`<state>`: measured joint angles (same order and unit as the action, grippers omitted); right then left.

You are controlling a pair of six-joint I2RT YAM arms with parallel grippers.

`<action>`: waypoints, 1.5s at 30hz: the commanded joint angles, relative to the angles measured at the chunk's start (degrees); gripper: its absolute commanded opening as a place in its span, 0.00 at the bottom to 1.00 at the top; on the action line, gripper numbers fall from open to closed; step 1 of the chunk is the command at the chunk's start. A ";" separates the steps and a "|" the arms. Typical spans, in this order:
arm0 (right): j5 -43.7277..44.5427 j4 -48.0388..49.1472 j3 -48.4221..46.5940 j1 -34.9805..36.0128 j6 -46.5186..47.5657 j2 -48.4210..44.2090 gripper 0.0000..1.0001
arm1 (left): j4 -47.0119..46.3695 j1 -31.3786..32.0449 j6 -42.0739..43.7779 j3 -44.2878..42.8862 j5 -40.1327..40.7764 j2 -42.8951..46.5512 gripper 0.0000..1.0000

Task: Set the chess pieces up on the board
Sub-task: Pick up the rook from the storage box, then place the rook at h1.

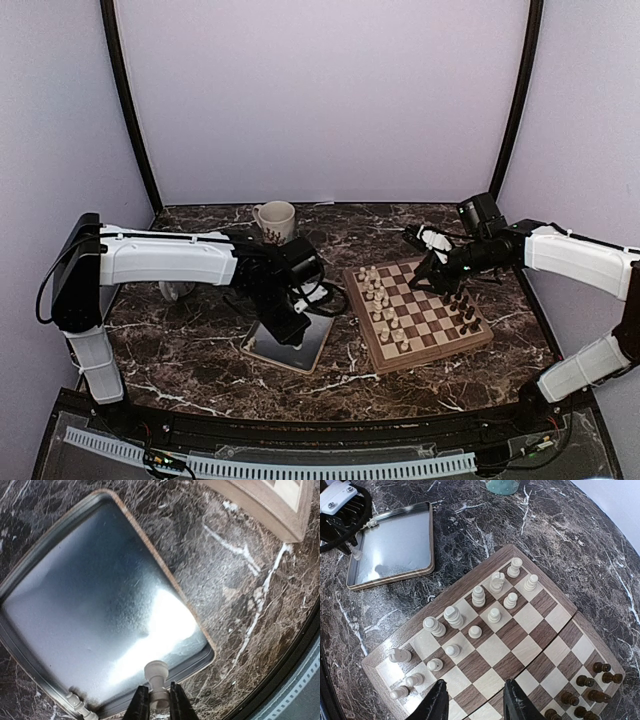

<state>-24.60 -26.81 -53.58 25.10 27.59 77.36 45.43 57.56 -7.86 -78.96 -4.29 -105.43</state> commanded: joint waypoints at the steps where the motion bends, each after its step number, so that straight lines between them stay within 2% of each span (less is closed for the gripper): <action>1: 0.36 0.97 -0.03 -0.32 0.07 -0.96 0.38 | -2.70 0.49 1.61 -3.06 -2.51 0.95 0.11; 7: 1.74 1.81 -0.40 -2.00 -1.64 -1.42 0.37 | -6.32 2.39 4.14 -9.43 -5.48 -2.34 0.12; 13: 2.33 2.65 -0.49 -5.76 -3.55 -2.39 0.37 | -5.87 5.19 7.95 -19.34 -6.83 -8.27 0.12; 22: 2.70 3.02 -0.12 -7.72 -3.62 -3.62 0.38 | -1.80 9.29 11.20 -32.35 -3.74 -17.55 0.12; 33: 2.54 2.83 -0.09 -7.84 -3.10 -3.45 0.38 | -0.20 11.20 11.20 -38.30 -2.09 -24.20 0.13; 45: 2.63 2.74 -0.01 -7.93 -2.91 -3.06 0.38 | -0.39 11.83 10.85 -40.31 0.79 -27.19 0.13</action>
<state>-22.02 -25.30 -53.58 17.61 24.67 74.87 43.62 69.01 2.44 -117.40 -4.40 -132.73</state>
